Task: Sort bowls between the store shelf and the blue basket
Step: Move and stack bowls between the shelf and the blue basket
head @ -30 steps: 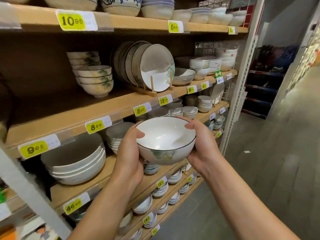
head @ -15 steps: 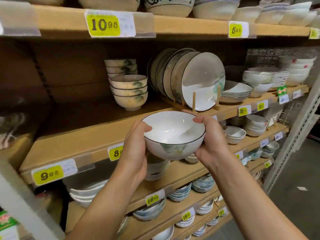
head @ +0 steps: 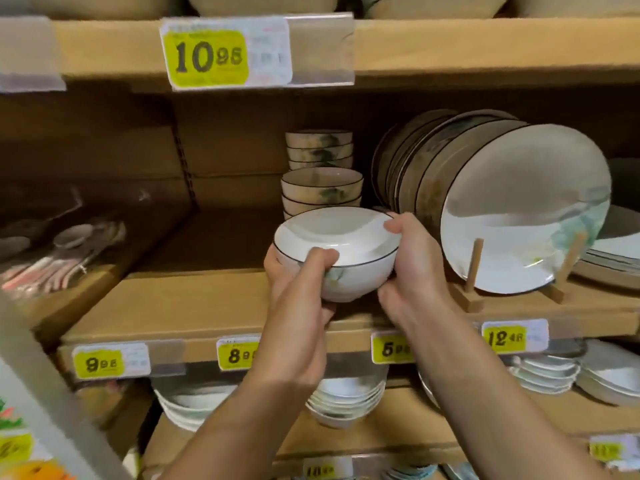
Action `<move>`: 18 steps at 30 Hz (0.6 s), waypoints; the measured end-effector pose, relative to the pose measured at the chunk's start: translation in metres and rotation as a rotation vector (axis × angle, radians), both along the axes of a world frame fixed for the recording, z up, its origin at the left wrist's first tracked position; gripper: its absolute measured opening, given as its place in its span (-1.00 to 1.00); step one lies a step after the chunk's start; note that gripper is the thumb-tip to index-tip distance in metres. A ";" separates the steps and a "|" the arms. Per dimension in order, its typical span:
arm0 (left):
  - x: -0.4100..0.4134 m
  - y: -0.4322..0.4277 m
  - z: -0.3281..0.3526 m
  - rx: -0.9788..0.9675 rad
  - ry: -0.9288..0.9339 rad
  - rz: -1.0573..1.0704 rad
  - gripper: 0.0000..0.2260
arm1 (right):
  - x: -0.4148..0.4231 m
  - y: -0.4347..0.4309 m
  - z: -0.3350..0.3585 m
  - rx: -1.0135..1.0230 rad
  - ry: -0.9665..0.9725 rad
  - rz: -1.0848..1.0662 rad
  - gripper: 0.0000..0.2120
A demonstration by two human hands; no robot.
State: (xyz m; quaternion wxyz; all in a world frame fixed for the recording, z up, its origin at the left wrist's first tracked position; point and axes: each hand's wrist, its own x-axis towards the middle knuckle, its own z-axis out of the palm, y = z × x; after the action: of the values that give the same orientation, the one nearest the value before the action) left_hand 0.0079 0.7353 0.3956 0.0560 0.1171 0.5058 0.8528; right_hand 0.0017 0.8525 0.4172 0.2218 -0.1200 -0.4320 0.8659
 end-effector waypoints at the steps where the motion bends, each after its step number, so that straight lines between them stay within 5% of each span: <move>1: -0.001 0.004 -0.001 0.012 -0.005 0.057 -0.43 | -0.004 0.000 -0.003 0.020 0.018 0.020 -0.79; 6: -0.015 0.000 0.004 0.030 -0.109 0.146 -0.57 | -0.009 0.007 -0.016 0.247 0.110 0.145 -0.59; 8: -0.022 -0.009 0.007 0.023 -0.113 0.146 -0.56 | -0.016 0.016 -0.012 0.281 0.101 0.231 -0.66; 13: -0.039 -0.022 0.018 0.014 -0.103 -0.009 -0.54 | -0.028 0.033 0.004 0.117 0.062 0.546 -0.74; 18: -0.052 -0.014 0.029 -0.053 -0.158 -0.074 -0.64 | -0.028 0.030 0.002 -0.011 0.133 0.507 -0.72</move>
State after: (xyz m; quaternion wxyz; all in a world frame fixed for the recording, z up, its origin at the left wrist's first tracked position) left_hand -0.0440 0.7217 0.4247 0.1303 0.0666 0.5175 0.8431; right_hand -0.0266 0.8824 0.4187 0.0248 0.0482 -0.4280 0.9021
